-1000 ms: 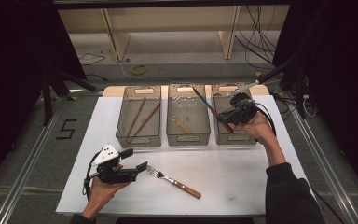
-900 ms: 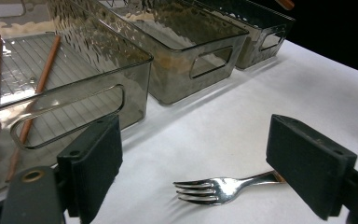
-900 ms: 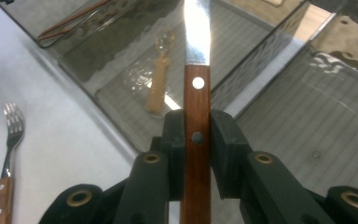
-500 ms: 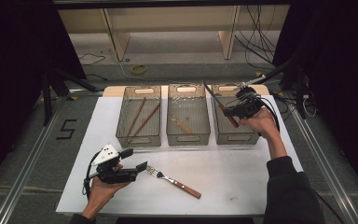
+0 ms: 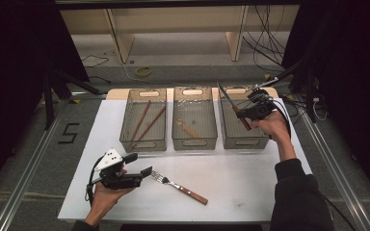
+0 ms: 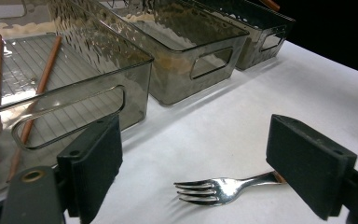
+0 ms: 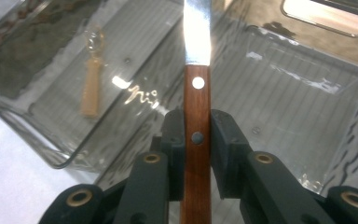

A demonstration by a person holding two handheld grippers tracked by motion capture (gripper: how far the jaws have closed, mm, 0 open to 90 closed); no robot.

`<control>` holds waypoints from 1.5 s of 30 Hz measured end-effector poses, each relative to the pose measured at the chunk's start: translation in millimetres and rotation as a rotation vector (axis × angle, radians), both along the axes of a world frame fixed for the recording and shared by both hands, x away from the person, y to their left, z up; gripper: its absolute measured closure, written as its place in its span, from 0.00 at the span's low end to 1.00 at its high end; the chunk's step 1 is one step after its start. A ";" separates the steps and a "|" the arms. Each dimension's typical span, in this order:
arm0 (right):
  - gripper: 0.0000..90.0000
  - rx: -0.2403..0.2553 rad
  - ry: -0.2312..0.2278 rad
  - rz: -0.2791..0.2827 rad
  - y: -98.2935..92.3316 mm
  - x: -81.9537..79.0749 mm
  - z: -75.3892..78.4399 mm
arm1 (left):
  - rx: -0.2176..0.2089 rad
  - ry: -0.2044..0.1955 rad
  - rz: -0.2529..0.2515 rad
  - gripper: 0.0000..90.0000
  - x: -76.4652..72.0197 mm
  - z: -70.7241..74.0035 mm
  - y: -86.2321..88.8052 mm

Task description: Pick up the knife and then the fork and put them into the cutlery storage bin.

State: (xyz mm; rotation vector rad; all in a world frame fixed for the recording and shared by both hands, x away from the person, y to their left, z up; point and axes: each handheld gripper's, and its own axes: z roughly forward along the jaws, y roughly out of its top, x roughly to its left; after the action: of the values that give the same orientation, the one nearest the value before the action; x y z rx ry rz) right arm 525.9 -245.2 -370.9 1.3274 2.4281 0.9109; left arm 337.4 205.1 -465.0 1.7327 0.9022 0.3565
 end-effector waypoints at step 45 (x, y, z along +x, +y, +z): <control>0.85 -0.079 0.126 -0.130 2.0 12.4 -33.4 | 0.000 -0.001 0.000 0.20 0.0 0.2 0.2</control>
State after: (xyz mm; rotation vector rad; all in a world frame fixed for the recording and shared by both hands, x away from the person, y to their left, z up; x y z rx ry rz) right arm 538.3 -243.2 -404.3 1.5353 2.4077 0.7120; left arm 337.4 205.4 -464.7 1.7321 0.9019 0.3575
